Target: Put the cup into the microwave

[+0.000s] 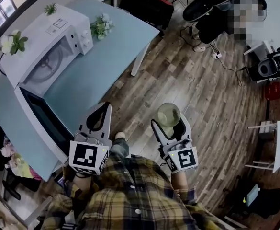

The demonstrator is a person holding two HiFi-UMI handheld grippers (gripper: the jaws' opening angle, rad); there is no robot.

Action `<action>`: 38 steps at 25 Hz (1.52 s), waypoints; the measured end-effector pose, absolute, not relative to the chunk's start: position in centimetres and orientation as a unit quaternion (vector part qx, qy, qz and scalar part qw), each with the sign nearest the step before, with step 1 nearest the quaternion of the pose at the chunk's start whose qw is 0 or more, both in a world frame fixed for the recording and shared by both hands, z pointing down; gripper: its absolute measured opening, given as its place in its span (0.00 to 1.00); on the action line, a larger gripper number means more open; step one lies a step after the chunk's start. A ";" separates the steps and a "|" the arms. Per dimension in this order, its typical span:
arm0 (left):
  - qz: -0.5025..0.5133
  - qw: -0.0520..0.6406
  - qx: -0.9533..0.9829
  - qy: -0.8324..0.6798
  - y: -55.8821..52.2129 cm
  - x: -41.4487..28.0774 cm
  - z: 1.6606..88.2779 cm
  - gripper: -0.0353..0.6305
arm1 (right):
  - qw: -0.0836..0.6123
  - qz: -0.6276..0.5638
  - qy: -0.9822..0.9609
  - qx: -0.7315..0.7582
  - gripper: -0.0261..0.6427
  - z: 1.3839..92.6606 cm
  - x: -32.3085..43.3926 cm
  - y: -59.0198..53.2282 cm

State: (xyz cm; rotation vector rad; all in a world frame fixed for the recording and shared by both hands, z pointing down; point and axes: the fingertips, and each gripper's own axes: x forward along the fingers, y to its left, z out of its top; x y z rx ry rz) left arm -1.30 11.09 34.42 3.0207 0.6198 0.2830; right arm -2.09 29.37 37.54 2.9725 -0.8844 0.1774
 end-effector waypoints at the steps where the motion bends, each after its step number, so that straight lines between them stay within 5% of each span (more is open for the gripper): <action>1: 0.090 0.022 0.977 0.195 10.7 -1.1 34.5 0.04 | 0.015 0.056 -0.288 0.956 0.57 37.6 -1.6 29.1; 26: 0.103 0.075 0.991 0.037 1.5 1.6 36.6 0.04 | 0.046 0.077 -0.471 0.878 0.57 39.3 9.2 14.9; 38: 0.095 0.121 0.969 -0.193 -7.4 0.6 37.0 0.04 | 0.062 0.064 -0.666 0.741 0.57 38.8 14.6 0.9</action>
